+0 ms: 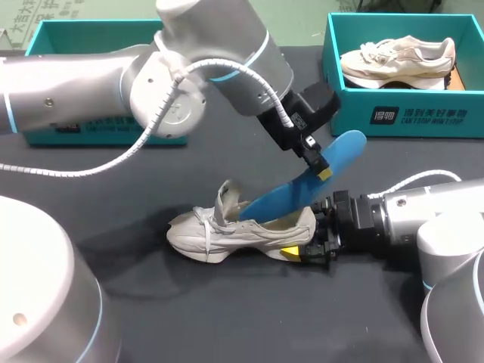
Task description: Take the shoe out of the shoebox, open the shoe tongue, remove and reinsert the insole, then place the shoe into the shoebox
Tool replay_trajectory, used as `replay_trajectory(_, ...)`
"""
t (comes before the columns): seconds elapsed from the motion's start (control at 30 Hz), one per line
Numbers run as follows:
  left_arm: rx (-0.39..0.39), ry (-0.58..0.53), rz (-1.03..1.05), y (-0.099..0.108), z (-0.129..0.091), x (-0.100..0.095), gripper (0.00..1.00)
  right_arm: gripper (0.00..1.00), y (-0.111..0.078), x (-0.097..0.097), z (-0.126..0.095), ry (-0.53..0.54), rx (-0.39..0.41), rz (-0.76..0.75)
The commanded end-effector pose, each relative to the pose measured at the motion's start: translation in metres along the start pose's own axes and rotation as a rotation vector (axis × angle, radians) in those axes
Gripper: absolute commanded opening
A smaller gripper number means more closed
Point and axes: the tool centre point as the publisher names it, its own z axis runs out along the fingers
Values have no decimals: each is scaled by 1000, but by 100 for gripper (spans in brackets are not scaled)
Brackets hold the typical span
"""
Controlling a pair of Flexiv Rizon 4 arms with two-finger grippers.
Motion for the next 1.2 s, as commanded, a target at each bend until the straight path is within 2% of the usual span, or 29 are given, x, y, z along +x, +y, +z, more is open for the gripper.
replay_trajectory(0.03, 1, -2, 0, 1, 0, 1, 0, 0, -1, 1, 1, 0, 6, 1)
replay_trajectory(0.13, 1, -2, 0, 1, 0, 1, 0, 0, -1, 1, 1, 0, 6, 1)
replay_trajectory(0.33, 246, 47, -43, -28, -52, 24, 0, 0, -1, 1, 1, 0, 6, 1)
replay_trajectory(0.57, 482, 125, -39, -46, -113, 49, 0, 0, -1, 1, 1, 0, 6, 1)
replay_trajectory(1.2, 482, 125, -39, -46, -113, 49, 0, 0, -1, 1, 1, 0, 6, 1)
